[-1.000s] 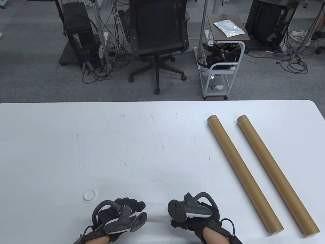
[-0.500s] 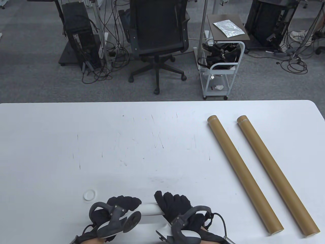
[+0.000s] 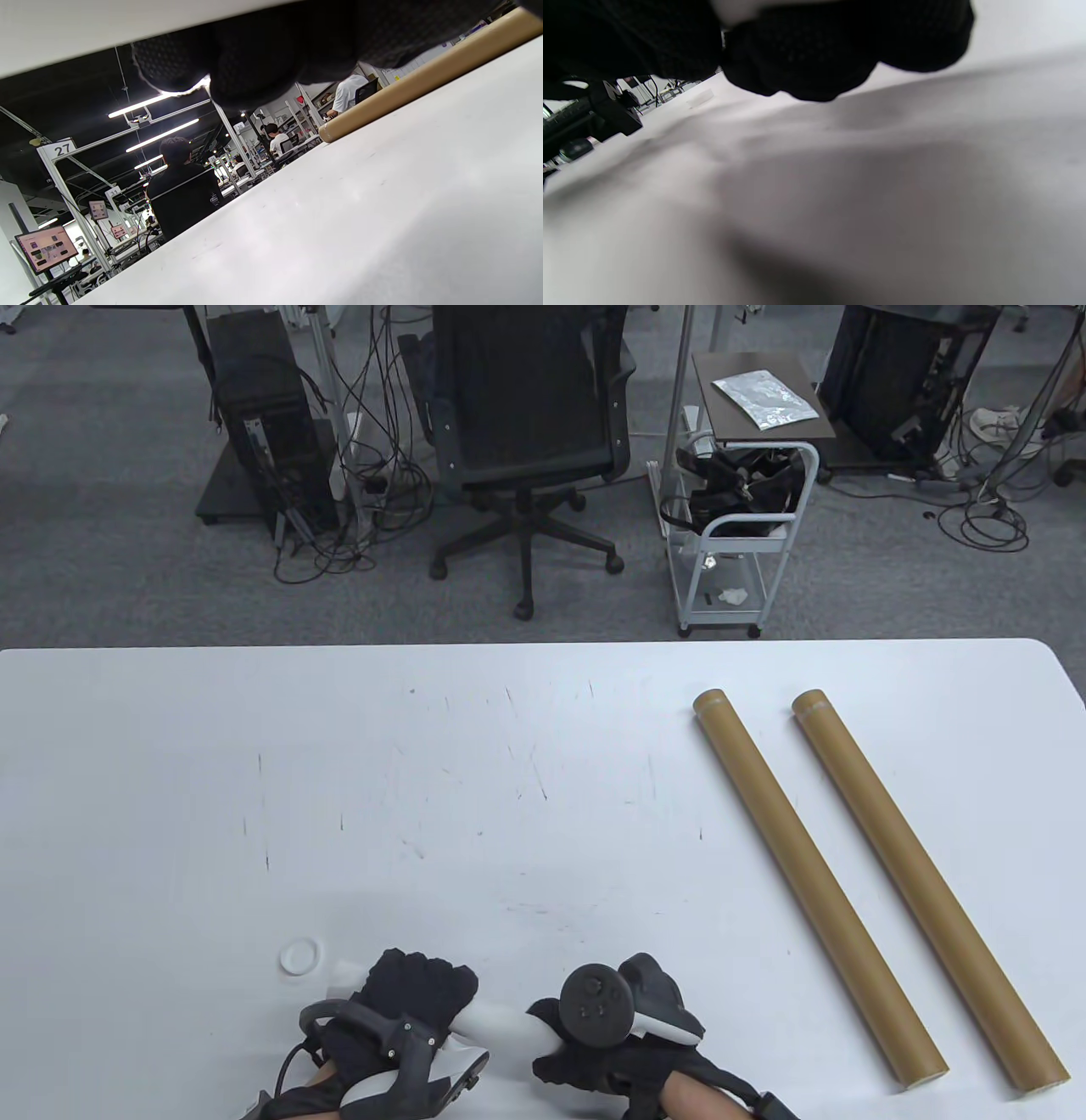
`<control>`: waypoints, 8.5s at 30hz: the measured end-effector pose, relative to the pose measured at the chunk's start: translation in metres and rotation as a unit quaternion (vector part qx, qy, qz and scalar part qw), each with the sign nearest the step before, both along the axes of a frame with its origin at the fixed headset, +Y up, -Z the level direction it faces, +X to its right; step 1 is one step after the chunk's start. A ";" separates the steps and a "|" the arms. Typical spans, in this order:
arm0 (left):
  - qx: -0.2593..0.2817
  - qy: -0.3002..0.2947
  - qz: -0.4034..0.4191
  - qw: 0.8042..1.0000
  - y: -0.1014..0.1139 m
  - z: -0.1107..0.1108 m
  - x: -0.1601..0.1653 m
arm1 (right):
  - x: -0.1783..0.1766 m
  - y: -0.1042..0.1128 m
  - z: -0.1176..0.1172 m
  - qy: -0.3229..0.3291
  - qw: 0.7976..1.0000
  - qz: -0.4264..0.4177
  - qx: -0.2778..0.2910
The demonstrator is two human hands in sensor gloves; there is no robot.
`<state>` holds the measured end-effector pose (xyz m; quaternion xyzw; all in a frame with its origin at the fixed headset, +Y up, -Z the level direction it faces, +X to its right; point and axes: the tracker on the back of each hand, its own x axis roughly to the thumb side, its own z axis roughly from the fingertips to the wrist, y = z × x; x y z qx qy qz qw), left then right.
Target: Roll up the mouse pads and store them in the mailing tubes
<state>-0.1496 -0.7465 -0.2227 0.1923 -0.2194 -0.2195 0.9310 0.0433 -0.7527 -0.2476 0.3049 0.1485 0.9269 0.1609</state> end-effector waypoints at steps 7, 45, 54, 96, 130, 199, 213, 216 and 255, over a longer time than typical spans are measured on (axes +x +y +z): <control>-0.008 0.007 0.006 1.000 0.000 -0.004 -0.007 | -0.006 0.006 0.006 0.010 0.995 0.035 0.092; 0.000 0.117 0.079 0.990 0.014 -0.031 -0.055 | 0.389 0.011 -0.088 -0.527 0.753 0.317 -0.231; 0.002 0.127 0.083 0.988 0.017 -0.032 -0.064 | 0.379 0.045 -0.074 -0.583 0.722 0.371 0.021; -0.094 0.292 0.131 0.943 0.004 -0.070 -0.144 | 0.187 0.063 -0.021 -0.395 0.773 0.254 0.426; -0.160 0.054 0.272 0.947 0.028 -0.041 -0.089 | 0.172 0.053 -0.015 -0.245 0.856 0.204 0.406; -0.345 0.269 0.181 0.881 -0.017 -0.081 -0.165 | 0.155 0.051 -0.019 -0.249 0.878 0.206 0.353; -0.457 -0.013 0.661 0.595 -0.019 -0.084 -0.177 | 0.134 0.053 -0.010 -0.192 0.891 0.181 0.369; -0.451 -0.014 0.661 0.600 -0.017 -0.084 -0.175 | 0.131 0.054 -0.009 -0.189 0.890 0.182 0.374; -0.393 -0.072 0.657 0.640 0.006 -0.066 -0.140 | 0.135 0.060 -0.011 -0.193 0.920 0.138 0.313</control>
